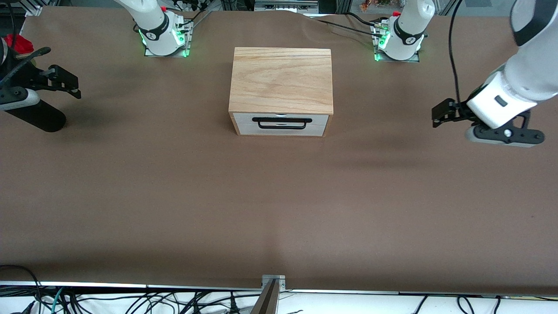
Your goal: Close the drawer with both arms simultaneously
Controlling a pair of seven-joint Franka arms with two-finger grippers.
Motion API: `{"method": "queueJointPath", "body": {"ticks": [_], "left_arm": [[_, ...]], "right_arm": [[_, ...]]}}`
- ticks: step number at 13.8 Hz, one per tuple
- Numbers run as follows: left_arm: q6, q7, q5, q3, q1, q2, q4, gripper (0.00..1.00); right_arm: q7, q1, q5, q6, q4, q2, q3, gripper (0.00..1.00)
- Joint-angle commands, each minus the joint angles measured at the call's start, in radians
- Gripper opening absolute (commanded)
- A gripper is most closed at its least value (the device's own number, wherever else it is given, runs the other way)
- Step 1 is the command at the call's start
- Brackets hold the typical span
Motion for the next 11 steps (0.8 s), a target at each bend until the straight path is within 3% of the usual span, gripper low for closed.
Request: {"method": "queueJointPath", "body": {"ticks": [1, 4, 11], "left_arm": [[0.070, 0.059, 0.015, -0.014, 0.043, -0.165, -0.204, 1.00], [0.073, 0.047, 0.018, 0.018, 0.028, -0.171, -0.212, 1.00], [0.095, 0.061, 0.045, -0.007, 0.033, -0.139, -0.203, 1.00]], "right_arm": [[0.016, -0.006, -0.013, 0.000, 0.017, -0.005, 0.016, 1.00], [0.017, -0.005, -0.011, 0.000, 0.022, -0.005, 0.018, 1.00], [0.046, 0.011, -0.011, -0.004, 0.022, 0.001, 0.021, 1.00]]}}
